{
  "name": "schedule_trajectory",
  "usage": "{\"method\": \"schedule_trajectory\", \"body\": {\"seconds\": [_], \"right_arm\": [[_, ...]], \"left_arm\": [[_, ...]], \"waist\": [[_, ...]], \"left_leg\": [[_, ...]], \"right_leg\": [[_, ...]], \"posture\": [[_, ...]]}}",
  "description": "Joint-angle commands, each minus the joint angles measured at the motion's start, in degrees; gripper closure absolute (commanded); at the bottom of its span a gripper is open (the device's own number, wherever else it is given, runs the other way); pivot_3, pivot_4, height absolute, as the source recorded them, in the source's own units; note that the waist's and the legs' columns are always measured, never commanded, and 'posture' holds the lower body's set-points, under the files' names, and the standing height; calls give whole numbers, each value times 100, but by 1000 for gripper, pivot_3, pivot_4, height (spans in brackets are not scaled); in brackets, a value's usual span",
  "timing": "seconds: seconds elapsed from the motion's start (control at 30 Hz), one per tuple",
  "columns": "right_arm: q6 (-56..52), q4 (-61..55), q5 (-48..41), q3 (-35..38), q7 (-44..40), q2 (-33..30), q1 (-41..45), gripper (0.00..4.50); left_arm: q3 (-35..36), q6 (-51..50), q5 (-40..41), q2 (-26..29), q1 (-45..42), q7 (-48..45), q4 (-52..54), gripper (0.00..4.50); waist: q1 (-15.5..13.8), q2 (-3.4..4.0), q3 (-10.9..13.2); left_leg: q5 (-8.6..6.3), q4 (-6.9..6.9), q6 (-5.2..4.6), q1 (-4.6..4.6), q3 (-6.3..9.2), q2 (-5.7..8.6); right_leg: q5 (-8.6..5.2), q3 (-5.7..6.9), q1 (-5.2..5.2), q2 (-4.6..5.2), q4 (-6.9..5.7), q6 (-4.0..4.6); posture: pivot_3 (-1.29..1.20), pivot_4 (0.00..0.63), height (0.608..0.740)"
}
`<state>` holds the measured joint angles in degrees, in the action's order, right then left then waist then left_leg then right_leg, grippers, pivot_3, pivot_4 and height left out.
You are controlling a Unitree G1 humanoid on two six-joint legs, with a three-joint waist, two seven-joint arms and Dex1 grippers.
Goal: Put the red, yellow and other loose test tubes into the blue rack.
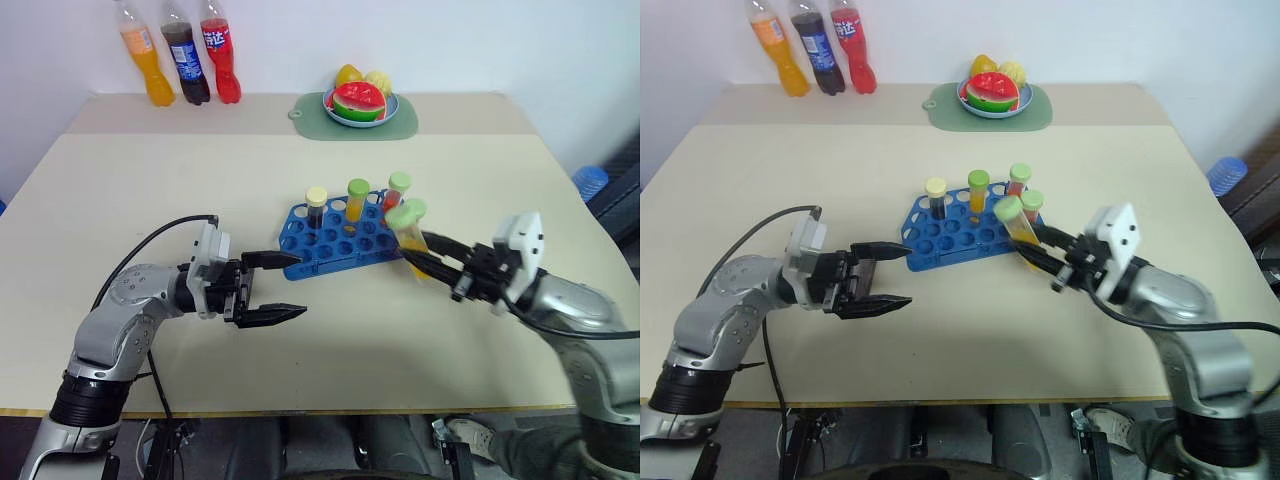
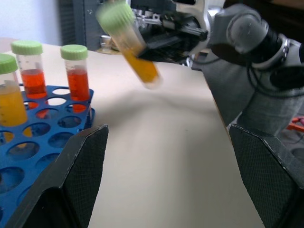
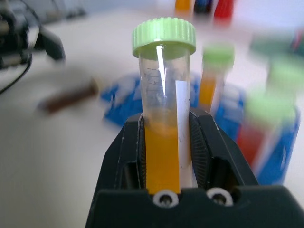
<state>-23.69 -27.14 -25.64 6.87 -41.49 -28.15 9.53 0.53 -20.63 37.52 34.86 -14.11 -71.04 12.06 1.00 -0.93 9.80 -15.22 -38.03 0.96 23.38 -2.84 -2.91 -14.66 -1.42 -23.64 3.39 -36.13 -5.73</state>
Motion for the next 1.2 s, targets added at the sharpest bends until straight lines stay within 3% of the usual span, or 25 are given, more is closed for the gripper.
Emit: {"method": "schedule_trajectory", "body": {"seconds": [0.03,0.23,0.53,1.2], "right_arm": [[1060,535,591,-508,448,693,296,3710],[2625,2238,1351,-849,1072,1709,807,3710],[3853,3746,1690,-825,1271,1857,825,3710],[4508,4362,1728,-1094,1236,2040,639,3710]], "left_arm": [[135,89,64,-43,40,3,-56,310],[412,128,59,36,190,64,-191,310],[587,85,118,115,405,204,73,310],[615,224,69,122,472,167,-7,310]], "waist": [[-6,2,1],[-23,1,1],[2,2,1],[5,1,-5]], "left_leg": [[0,0,0,3,0,0],[0,2,1,9,-8,3],[0,3,1,2,-8,3],[0,3,1,-11,-7,2]], "right_leg": [[0,1,-2,0,0,-1],[1,1,-6,9,0,-1],[1,1,-1,12,-4,-1],[0,2,12,14,-6,1]], "posture": [[0,150,740],[0,150,740],[0,150,740],[0,150,740]]}}
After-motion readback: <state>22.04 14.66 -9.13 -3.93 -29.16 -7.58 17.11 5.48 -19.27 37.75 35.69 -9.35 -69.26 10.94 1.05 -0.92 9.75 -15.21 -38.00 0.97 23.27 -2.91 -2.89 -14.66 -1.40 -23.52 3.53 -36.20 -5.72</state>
